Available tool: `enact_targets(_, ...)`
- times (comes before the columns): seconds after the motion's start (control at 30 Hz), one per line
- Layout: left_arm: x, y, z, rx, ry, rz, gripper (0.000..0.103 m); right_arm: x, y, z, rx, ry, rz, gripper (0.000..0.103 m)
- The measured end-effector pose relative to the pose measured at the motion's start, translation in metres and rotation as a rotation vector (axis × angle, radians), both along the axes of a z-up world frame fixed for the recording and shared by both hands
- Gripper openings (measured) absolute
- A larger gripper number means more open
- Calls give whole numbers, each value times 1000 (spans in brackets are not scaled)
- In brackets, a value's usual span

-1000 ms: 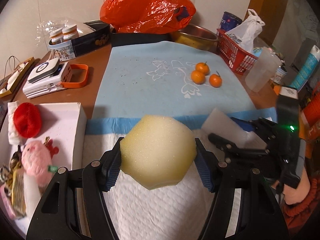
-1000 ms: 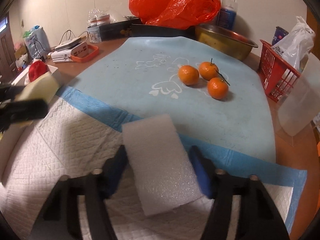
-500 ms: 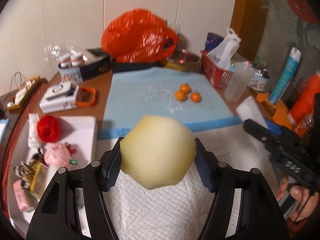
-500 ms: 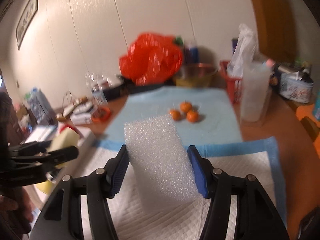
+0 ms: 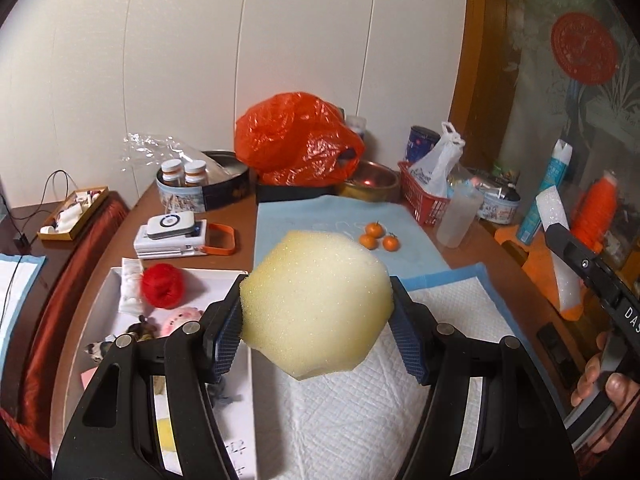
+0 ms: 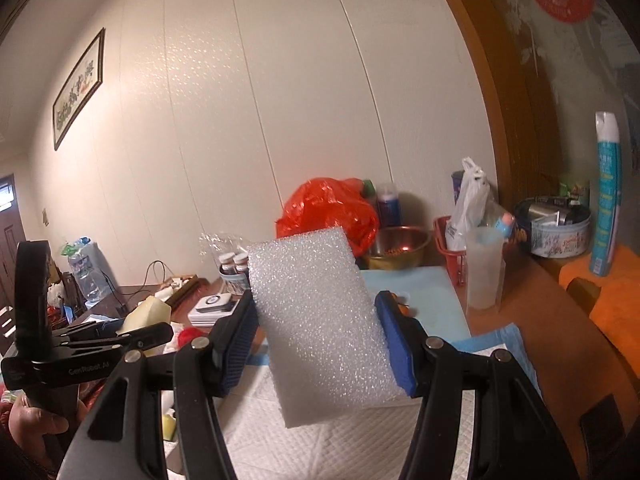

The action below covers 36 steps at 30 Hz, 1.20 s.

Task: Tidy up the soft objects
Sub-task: 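Carry the yellow sponge and white foam block over the white box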

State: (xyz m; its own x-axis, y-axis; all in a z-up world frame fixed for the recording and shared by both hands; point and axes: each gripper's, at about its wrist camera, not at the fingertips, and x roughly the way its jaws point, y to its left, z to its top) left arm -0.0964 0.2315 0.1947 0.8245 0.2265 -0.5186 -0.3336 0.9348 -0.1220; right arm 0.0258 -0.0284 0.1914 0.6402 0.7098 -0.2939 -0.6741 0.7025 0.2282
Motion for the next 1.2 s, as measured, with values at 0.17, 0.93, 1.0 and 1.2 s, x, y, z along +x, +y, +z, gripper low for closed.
enact_targets(0.17,-22,2,12,36,-43,6,67,-22,1,10,25,-32,-5,59)
enact_targets(0.93,-83,40,16,66,-69,96,67,-55,51,14,48,-55,94,60)
enact_targets(1.0,-87,43,15,63,-67,103,67,-58,55,14,48,-52,102,60)
enact_targets(1.2,-101,53,14,58,-67,121,67,-66,68,13,46,-44,123,60)
